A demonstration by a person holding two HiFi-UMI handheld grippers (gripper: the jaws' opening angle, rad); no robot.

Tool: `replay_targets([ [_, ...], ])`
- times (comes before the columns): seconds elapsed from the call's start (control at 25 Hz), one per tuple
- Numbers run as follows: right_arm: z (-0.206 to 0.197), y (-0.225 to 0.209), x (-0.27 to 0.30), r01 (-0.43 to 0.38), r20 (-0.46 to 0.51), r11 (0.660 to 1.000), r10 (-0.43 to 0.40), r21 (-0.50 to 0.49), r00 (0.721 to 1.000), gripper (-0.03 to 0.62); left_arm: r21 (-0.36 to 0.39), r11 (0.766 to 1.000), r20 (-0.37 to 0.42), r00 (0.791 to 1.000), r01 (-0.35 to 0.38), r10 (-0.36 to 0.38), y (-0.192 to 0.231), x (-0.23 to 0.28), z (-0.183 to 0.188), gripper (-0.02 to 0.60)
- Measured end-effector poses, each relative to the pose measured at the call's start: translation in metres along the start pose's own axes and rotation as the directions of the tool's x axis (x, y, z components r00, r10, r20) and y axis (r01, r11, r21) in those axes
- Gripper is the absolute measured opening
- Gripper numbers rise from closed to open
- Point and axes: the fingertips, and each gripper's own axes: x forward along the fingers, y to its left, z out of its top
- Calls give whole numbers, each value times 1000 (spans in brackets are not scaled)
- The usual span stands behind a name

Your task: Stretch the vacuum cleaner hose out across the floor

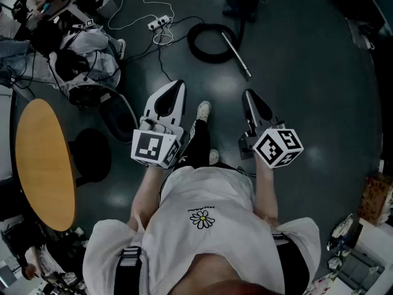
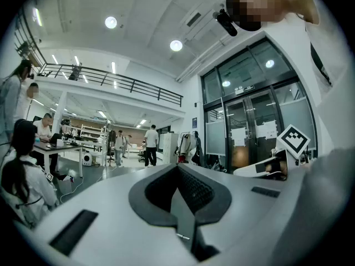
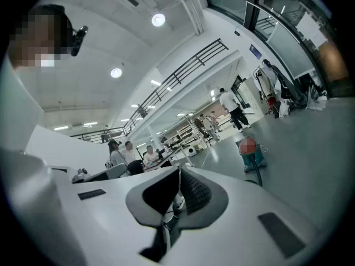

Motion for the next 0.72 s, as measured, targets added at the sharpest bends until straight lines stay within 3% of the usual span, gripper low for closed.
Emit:
replay_targets([
  [0.04, 1, -7, 15, 3, -7, 1000, -3, -11, 1000, 14, -7, 1000, -4, 1000, -6, 6, 12, 13, -7, 6],
  [0.2, 10, -38, 82, 12, -44, 998, -15, -67, 999, 14, -25, 1000, 11, 1000, -13, 14, 62, 73, -25, 6],
  [0.32, 35, -52, 138, -14, -62, 987, 4, -162, 998, 15, -23, 1000, 39, 999, 8, -7, 100, 127, -23, 6],
  [0.52, 108, -60, 245, -169, -52, 976, 163, -141, 985, 15, -62, 998, 158, 987, -14, 24, 181, 227, 15, 8],
  [0.6, 135, -72, 281, -190, -25, 973, 188, -130, 982, 16, -52, 999, 171, 985, 0, 9, 203, 270, 28, 11],
  [0.68, 165, -95, 311, -142, 62, 982, 151, -120, 987, 18, -62, 996, 158, 986, 57, -47, 216, 318, 34, 88],
  [0.72, 180, -110, 326, -100, 117, 988, 114, -116, 987, 74, -81, 993, 150, 986, 86, -73, 222, 343, 35, 157],
])
